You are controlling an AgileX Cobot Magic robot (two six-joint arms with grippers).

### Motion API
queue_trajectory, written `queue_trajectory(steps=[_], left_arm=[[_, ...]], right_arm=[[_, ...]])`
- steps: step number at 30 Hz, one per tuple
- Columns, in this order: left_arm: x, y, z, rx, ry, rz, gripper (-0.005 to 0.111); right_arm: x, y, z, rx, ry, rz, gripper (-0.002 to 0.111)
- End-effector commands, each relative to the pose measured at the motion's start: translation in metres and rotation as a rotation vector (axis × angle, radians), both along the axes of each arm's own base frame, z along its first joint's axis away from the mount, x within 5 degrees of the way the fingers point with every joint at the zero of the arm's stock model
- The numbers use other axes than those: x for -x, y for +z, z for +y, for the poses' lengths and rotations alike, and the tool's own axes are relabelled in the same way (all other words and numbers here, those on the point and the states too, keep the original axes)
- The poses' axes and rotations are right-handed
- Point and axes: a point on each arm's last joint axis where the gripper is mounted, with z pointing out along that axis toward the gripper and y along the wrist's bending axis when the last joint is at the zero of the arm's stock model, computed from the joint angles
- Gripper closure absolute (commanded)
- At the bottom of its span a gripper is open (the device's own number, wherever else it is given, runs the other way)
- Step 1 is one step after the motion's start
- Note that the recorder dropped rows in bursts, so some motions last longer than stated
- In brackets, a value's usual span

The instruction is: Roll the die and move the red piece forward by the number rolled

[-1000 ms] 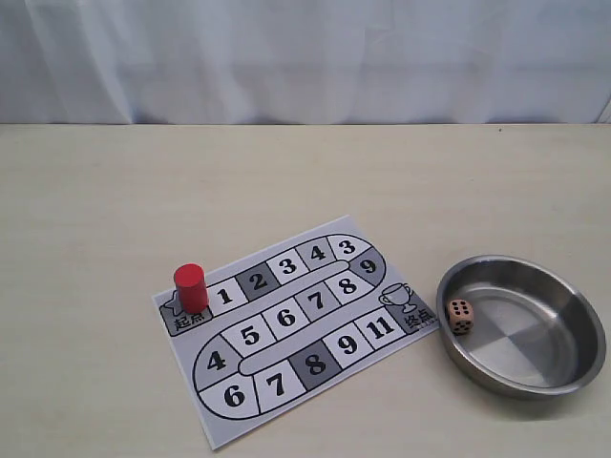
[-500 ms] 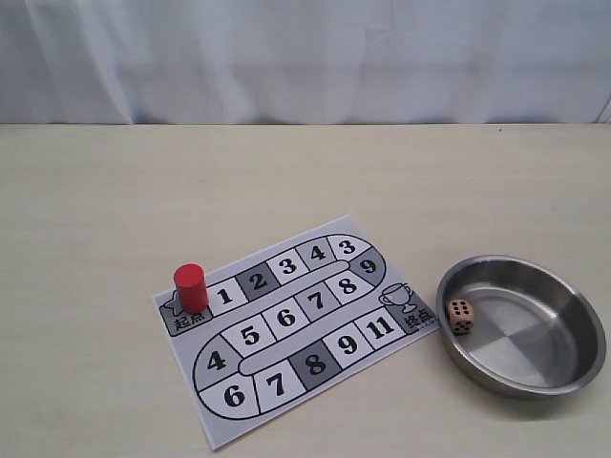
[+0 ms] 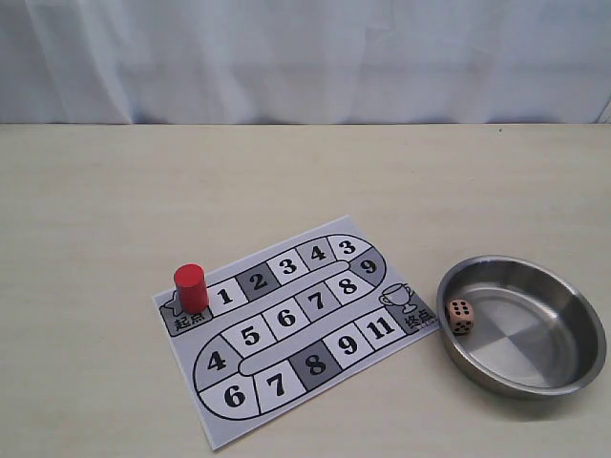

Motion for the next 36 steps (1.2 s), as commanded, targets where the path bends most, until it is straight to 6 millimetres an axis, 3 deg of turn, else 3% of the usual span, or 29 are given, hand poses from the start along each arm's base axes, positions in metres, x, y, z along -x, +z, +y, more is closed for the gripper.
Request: queue_trajectory(steps=[1, 7, 14, 22, 29, 36], left_arm=[[0.000, 0.000, 0.000, 0.009, -0.002, -0.006, 0.107], [0.000, 0.000, 0.000, 0.009, -0.002, -0.006, 0.107], [0.000, 0.000, 0.000, 0.009, -0.002, -0.006, 0.107], [0.000, 0.000, 0.000, 0.007, -0.002, -0.006, 0.107], [0.000, 0.000, 0.000, 0.007, -0.002, -0.006, 0.107], [0.000, 0.000, 0.000, 0.007, -0.002, -0.006, 0.107]], right_arm=[[0.014, 0.029, 0.003, 0.037, 0.017, 0.030, 0.104], [0.014, 0.056, 0.001, 0.142, -0.010, 0.196, 0.104], [-0.012, 0.072, -0.005, 0.278, -0.082, 0.314, 0.104], [-0.066, 0.052, -0.009, 0.334, -0.068, 0.579, 0.103], [-0.106, 0.039, -0.011, 0.323, -0.038, 0.874, 0.083], [-0.151, 0.031, -0.014, 0.369, 0.002, 1.153, 0.071]])
